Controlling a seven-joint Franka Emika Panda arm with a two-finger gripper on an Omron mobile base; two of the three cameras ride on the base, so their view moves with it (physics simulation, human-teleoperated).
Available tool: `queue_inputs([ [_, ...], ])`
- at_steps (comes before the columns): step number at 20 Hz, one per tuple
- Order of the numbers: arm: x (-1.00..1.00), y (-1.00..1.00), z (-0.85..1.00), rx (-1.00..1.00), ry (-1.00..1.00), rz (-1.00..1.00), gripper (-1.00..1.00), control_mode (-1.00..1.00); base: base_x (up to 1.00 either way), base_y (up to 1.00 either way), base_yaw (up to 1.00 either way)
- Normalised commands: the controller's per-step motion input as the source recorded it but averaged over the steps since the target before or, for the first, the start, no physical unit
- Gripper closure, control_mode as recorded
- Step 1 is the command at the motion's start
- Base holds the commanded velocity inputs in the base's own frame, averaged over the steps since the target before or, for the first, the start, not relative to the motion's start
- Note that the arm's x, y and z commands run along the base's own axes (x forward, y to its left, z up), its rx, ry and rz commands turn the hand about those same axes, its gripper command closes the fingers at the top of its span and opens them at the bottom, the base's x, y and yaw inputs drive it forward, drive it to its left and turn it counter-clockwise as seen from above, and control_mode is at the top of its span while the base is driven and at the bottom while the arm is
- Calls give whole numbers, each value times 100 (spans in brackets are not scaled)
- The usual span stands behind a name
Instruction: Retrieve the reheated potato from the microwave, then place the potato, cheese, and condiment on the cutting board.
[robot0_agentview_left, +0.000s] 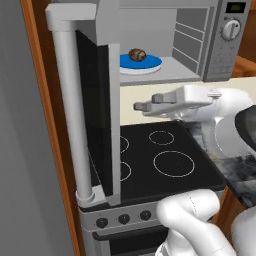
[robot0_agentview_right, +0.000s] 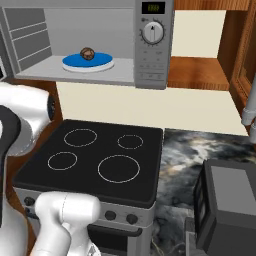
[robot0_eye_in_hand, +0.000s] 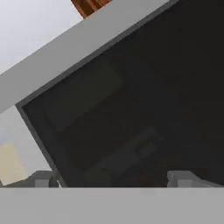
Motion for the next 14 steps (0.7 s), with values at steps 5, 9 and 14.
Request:
queue_inputs([
  [5, 6, -100, 17, -21, -11, -21, -100, -100, 0, 0, 0],
  [9, 32, -87, 8, -29, -11, -27, -100, -100, 0, 0, 0],
  [14, 58, -50, 0, -33, -13, -32, -100, -100, 0, 0, 0],
])
